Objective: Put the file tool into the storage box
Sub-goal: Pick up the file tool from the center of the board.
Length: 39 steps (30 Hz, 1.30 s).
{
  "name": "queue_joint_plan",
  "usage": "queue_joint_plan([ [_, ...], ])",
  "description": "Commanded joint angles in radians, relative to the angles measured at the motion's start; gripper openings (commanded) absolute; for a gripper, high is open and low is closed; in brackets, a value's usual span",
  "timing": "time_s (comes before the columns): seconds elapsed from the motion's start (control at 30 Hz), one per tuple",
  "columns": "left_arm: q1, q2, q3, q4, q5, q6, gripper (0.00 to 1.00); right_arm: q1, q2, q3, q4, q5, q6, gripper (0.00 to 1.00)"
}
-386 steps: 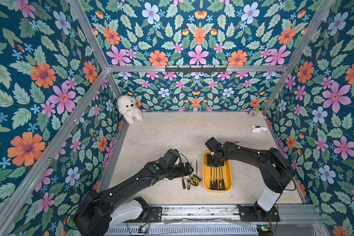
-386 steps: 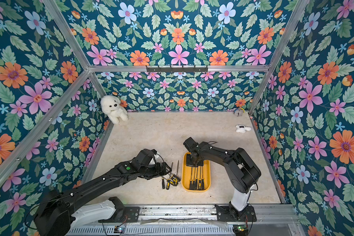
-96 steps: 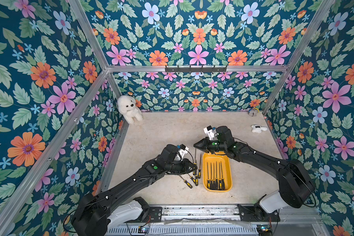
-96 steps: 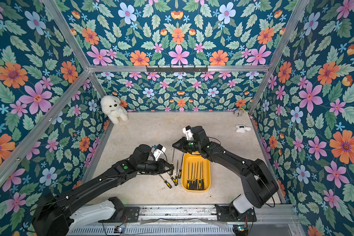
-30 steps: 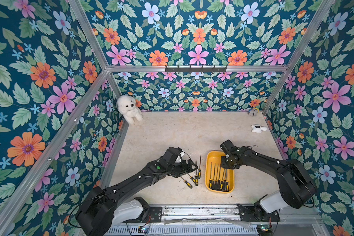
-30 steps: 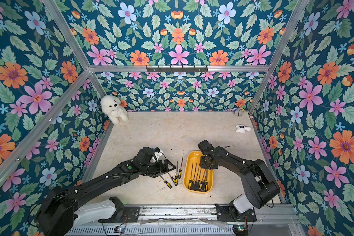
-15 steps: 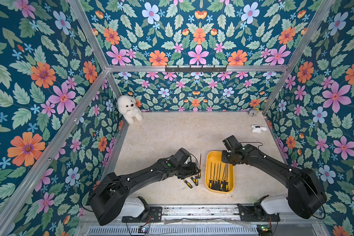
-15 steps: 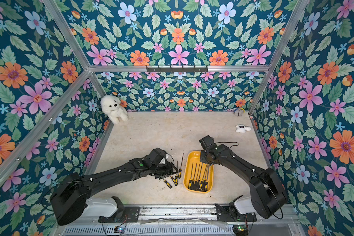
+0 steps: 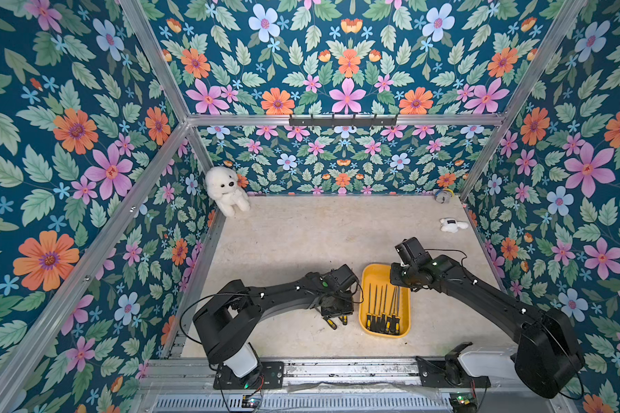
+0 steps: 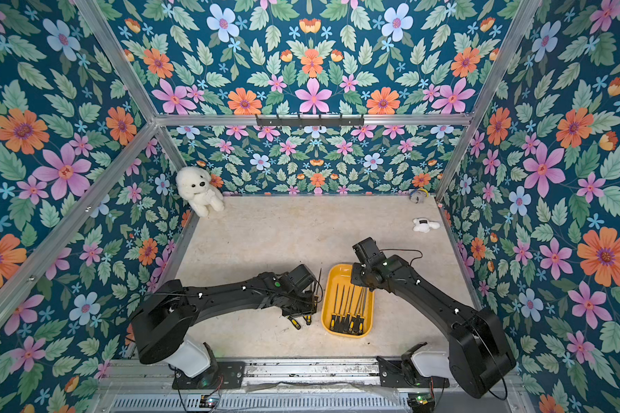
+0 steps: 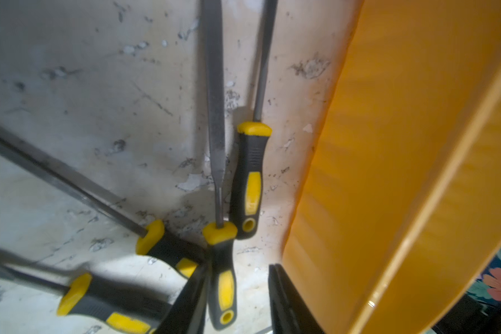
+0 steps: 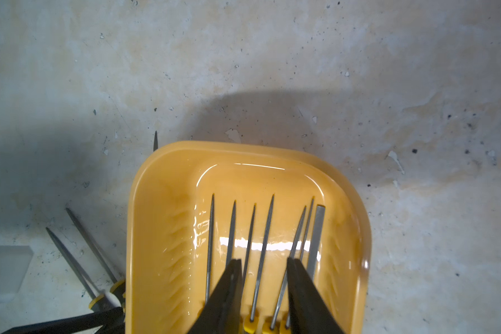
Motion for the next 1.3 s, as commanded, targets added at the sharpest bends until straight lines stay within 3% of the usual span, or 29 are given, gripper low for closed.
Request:
queue_joint_plan([
  [0.0, -0.008, 0.022, 0.014, -0.085, -0.026, 0.031, 0.35, 0.001, -0.009, -0.007, -0.003, -0.012, 0.011, 0.33],
  [0.2, -0.008, 0.05, 0.025, -0.118, -0.028, 0.063, 0.27, 0.002, -0.003, -0.007, 0.013, -0.018, 0.014, 0.33],
  [0.33, -0.008, 0.053, 0.038, -0.141, -0.039, 0.081, 0.15, 0.001, 0.009, 0.002, 0.017, -0.022, 0.013, 0.33],
  [0.53, 0.002, 0.001, 0.045, -0.174, -0.051, 0.108, 0.03, 0.001, 0.018, 0.03, 0.031, -0.041, 0.016, 0.33],
  [0.67, 0.013, -0.055, 0.049, -0.198, -0.049, 0.124, 0.01, 0.001, 0.03, 0.062, 0.057, -0.081, 0.023, 0.33],
  [0.8, 0.028, -0.136, 0.038, -0.148, -0.005, 0.148, 0.0, 0.001, 0.047, 0.088, 0.124, -0.188, 0.038, 0.34],
  [0.97, 0.054, -0.231, -0.047, 0.129, 0.204, 0.141, 0.0, -0.014, 0.065, 0.066, 0.331, -0.414, 0.129, 0.42],
  [1.07, 0.063, -0.253, -0.098, 0.227, 0.27, 0.103, 0.0, -0.014, 0.092, 0.036, 0.458, -0.506, 0.196, 0.45],
  [1.27, 0.064, -0.259, -0.118, 0.248, 0.286, 0.096, 0.0, -0.013, 0.151, 0.014, 0.549, -0.575, 0.245, 0.42],
])
